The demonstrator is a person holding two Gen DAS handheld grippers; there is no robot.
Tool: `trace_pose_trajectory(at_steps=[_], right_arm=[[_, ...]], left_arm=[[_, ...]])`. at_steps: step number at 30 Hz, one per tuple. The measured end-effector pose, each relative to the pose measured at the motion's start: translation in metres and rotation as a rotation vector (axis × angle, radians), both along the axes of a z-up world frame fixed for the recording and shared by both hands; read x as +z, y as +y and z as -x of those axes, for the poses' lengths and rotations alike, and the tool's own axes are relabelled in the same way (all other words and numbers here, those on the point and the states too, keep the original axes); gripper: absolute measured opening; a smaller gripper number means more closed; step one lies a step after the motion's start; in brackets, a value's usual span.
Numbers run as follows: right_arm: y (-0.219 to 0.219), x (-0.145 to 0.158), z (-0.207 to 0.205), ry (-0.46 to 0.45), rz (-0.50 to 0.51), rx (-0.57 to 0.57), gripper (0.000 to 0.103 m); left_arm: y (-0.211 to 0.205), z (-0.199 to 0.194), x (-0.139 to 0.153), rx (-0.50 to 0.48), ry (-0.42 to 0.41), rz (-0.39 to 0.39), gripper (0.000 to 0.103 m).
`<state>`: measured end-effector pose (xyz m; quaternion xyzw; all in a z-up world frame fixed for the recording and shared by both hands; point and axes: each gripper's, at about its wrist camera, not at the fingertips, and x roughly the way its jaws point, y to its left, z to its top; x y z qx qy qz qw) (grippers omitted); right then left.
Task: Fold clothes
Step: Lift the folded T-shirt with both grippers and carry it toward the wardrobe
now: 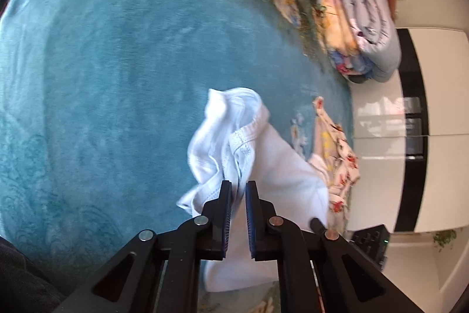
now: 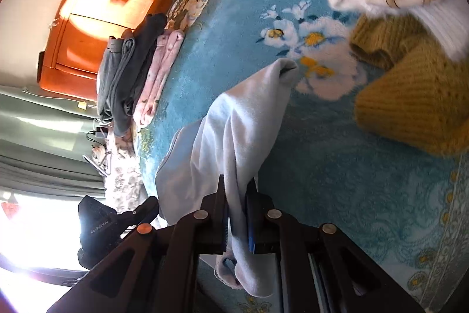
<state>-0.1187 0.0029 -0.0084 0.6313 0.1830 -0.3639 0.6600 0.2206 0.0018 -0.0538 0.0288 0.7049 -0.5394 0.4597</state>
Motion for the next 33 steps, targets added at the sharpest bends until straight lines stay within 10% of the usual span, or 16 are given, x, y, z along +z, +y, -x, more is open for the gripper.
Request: trace_pose_trajectory(at_steps=[3, 5, 16, 21, 26, 33], right_arm=[[0.001, -0.004, 0.005, 0.028, -0.008, -0.009, 0.010], [0.003, -0.011, 0.010, 0.028, -0.033, -0.026, 0.010], [0.007, -0.030, 0.014, 0.032, -0.077, -0.122, 0.010], [0.007, -0.036, 0.014, 0.059, -0.112, -0.133, 0.010], [0.006, -0.030, 0.010, 0.084, -0.125, -0.151, 0.010], [-0.008, 0.014, -0.005, 0.112, -0.060, -0.117, 0.009]], left_arm=[[0.004, -0.005, -0.011, 0.023, 0.030, -0.034, 0.031], [0.006, -0.008, -0.018, 0.039, 0.033, -0.061, 0.070], [-0.011, 0.003, -0.050, -0.069, 0.132, -0.097, 0.070], [-0.014, 0.005, -0.056, -0.084, 0.205, -0.067, 0.068], [-0.024, 0.028, -0.049, -0.177, 0.154, -0.050, 0.018], [-0.027, 0.003, -0.008, -0.120, 0.238, 0.114, 0.013]])
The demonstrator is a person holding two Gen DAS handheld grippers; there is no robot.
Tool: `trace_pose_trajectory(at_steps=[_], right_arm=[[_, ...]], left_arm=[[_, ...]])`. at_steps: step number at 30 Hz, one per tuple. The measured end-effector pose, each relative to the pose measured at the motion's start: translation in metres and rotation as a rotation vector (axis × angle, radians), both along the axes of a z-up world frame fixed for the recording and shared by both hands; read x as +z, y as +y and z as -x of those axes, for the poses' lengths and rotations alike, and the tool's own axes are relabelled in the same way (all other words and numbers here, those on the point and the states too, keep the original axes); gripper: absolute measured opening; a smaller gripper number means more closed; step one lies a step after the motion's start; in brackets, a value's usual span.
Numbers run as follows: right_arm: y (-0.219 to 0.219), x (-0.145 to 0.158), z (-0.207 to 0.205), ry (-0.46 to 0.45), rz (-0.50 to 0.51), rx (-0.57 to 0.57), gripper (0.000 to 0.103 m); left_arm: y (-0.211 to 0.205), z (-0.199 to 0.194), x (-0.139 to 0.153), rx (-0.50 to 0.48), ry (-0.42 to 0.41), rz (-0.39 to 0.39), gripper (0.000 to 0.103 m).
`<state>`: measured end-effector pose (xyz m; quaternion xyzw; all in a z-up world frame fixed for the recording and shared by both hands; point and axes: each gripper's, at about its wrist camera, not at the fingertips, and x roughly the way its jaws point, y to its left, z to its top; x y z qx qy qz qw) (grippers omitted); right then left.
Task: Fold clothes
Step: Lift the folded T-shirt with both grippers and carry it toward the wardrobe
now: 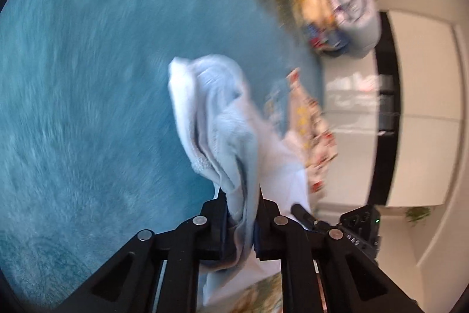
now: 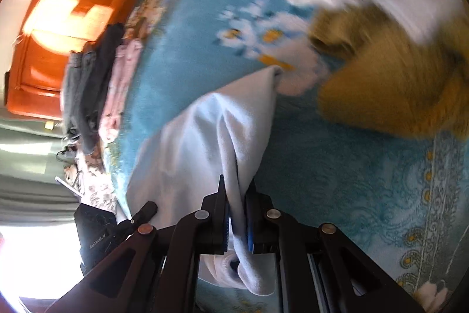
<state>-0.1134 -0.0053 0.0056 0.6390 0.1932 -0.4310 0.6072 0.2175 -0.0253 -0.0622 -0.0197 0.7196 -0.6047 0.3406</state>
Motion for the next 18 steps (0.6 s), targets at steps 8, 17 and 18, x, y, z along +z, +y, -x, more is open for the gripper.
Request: trace_pose_trajectory(at_steps=[8, 17, 18], right_arm=[[-0.086, 0.125, -0.086, -0.066, 0.263, 0.221, 0.008], [-0.244, 0.242, -0.261, -0.155, 0.538, 0.417, 0.008], [-0.260, 0.248, -0.280, -0.165, 0.557, 0.421, 0.008]], left_arm=[[-0.038, -0.111, 0.129, 0.165, 0.004, 0.343, 0.013], [-0.128, -0.267, 0.227, 0.346, -0.216, 0.543, 0.013], [-0.139, -0.280, 0.227, 0.365, -0.227, 0.545, 0.013]])
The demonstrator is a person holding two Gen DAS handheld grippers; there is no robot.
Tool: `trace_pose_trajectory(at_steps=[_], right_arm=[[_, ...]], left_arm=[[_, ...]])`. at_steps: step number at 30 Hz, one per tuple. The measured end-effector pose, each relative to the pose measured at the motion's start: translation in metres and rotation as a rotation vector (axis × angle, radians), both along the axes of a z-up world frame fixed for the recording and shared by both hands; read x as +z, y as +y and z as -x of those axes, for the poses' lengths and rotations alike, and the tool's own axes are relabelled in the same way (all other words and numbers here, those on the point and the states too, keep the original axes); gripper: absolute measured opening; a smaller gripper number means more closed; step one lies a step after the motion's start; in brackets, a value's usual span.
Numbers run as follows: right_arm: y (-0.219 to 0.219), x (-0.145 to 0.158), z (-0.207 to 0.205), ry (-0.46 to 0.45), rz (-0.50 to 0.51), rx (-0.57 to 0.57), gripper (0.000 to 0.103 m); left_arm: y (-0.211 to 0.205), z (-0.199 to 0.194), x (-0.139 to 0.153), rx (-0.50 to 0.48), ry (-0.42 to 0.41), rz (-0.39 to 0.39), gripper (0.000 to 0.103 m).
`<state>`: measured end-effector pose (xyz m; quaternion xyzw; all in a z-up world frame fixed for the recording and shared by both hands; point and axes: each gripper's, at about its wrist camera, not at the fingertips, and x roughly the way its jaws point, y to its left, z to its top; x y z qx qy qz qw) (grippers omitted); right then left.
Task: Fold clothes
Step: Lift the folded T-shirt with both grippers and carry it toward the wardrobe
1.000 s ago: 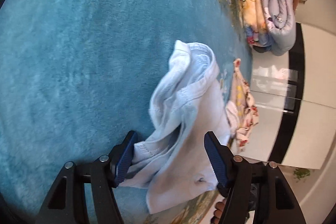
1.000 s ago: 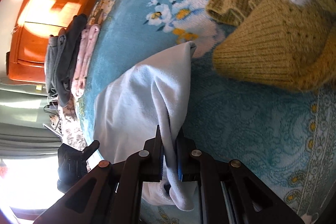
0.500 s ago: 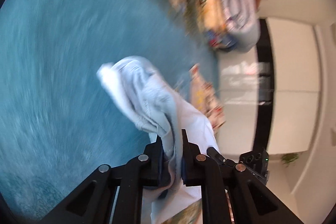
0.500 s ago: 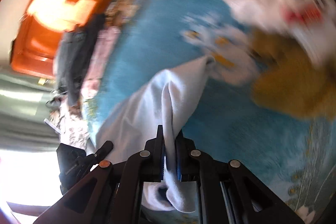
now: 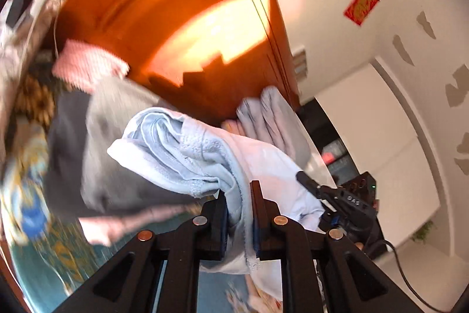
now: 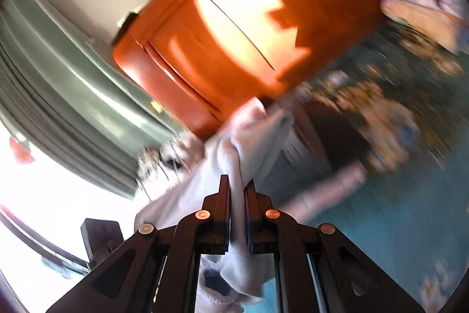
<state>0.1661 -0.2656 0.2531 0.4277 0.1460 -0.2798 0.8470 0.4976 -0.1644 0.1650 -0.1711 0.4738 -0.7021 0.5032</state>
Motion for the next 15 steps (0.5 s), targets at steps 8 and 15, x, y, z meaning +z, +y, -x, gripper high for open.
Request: trace_pose_trajectory(at_steps=[8, 15], right_arm=[[-0.089, -0.053, -0.096, 0.195, 0.006, -0.046, 0.008], [-0.099, -0.102, -0.094, 0.237, -0.046, -0.038, 0.013]], left_arm=[[-0.085, -0.047, -0.083, 0.055, -0.059, -0.265, 0.017], [-0.059, -0.072, -0.085, 0.066, 0.012, -0.242, 0.053]])
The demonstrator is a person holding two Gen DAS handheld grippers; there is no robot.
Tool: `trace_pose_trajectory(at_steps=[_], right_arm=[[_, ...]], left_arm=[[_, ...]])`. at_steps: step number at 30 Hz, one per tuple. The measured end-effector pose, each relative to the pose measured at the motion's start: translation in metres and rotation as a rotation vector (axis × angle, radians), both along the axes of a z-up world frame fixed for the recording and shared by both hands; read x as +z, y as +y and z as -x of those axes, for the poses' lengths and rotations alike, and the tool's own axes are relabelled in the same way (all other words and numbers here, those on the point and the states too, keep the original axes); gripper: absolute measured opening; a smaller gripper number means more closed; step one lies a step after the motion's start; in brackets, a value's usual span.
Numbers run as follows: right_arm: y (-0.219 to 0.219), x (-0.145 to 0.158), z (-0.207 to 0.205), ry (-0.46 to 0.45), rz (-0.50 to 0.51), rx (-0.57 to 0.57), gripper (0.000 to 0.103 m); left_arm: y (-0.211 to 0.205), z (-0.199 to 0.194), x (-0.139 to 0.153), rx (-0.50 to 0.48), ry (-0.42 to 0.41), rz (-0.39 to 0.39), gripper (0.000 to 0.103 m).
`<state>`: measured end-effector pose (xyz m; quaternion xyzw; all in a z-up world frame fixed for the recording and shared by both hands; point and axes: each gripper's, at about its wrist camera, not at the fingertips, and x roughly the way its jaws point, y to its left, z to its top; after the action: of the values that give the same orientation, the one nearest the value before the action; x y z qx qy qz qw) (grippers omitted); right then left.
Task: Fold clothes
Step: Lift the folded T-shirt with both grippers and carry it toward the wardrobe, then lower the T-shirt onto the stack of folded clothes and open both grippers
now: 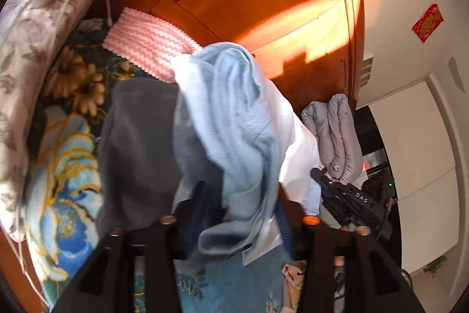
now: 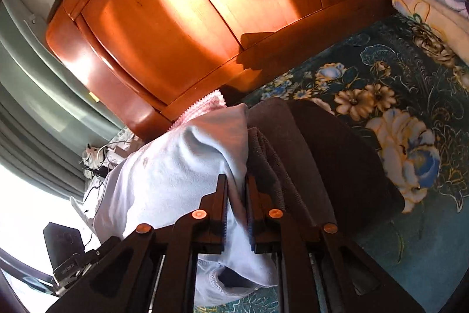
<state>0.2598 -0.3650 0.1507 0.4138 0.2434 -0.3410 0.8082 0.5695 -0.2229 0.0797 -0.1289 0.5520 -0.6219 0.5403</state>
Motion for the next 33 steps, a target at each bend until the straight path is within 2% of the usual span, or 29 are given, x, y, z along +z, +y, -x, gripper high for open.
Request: trace_pose_trajectory(at_steps=[3, 5, 7, 8, 11, 14, 16, 18, 21, 22, 24, 25, 28, 30, 31, 32, 33], right_arm=[[-0.003, 0.027, 0.006, 0.018, 0.083, -0.009, 0.022], [-0.002, 0.048, 0.002, 0.038, 0.153, -0.008, 0.025], [0.005, 0.060, -0.013, 0.036, 0.186, 0.029, 0.027], [0.010, 0.061, -0.022, 0.037, 0.184, 0.062, 0.030], [0.023, 0.048, -0.053, 0.082, 0.191, 0.134, 0.031], [0.016, 0.019, -0.070, 0.157, 0.152, 0.110, 0.031], [0.007, -0.005, -0.069, 0.179, 0.087, 0.080, 0.031], [0.006, -0.014, -0.068, 0.177, 0.064, 0.064, 0.031], [0.026, 0.006, -0.063, 0.156, 0.154, 0.080, 0.033], [0.035, 0.015, -0.059, 0.150, 0.192, 0.085, 0.036], [0.053, 0.031, -0.048, 0.128, 0.246, 0.085, 0.047], [0.064, 0.038, -0.042, 0.110, 0.265, 0.085, 0.055], [0.089, 0.039, -0.028, 0.115, 0.283, 0.107, 0.057], [0.100, 0.029, -0.025, 0.157, 0.275, 0.123, 0.065], [0.106, 0.023, -0.023, 0.181, 0.275, 0.126, 0.077], [0.112, 0.017, -0.019, 0.202, 0.277, 0.123, 0.083], [0.117, 0.011, -0.016, 0.211, 0.274, 0.125, 0.083]], left_arm=[[0.009, -0.014, 0.032, 0.045, -0.077, 0.048, 0.057], [0.004, -0.003, 0.059, 0.022, -0.133, 0.098, 0.065], [-0.002, 0.011, 0.085, -0.012, -0.182, 0.146, 0.067], [-0.009, 0.018, 0.087, -0.034, -0.213, 0.139, 0.068], [-0.036, 0.035, 0.070, -0.096, -0.293, 0.050, 0.068], [-0.056, 0.029, 0.027, -0.104, -0.273, -0.080, 0.067], [-0.056, 0.028, 0.021, -0.098, -0.250, -0.109, 0.067], [-0.049, 0.031, 0.035, -0.105, -0.290, -0.088, 0.067], [-0.030, 0.038, 0.062, -0.094, -0.330, -0.037, 0.068], [-0.021, 0.044, 0.070, -0.083, -0.341, -0.009, 0.073], [-0.002, 0.058, 0.082, -0.072, -0.365, 0.024, 0.083], [0.005, 0.067, 0.082, -0.077, -0.382, 0.032, 0.086], [0.018, 0.096, 0.071, -0.109, -0.437, 0.029, 0.103], [0.023, 0.111, 0.057, -0.126, -0.447, 0.022, 0.103], [0.025, 0.115, 0.050, -0.125, -0.443, 0.010, 0.103], [0.026, 0.117, 0.042, -0.121, -0.435, -0.006, 0.103], [0.028, 0.120, 0.035, -0.116, -0.427, -0.022, 0.103]])
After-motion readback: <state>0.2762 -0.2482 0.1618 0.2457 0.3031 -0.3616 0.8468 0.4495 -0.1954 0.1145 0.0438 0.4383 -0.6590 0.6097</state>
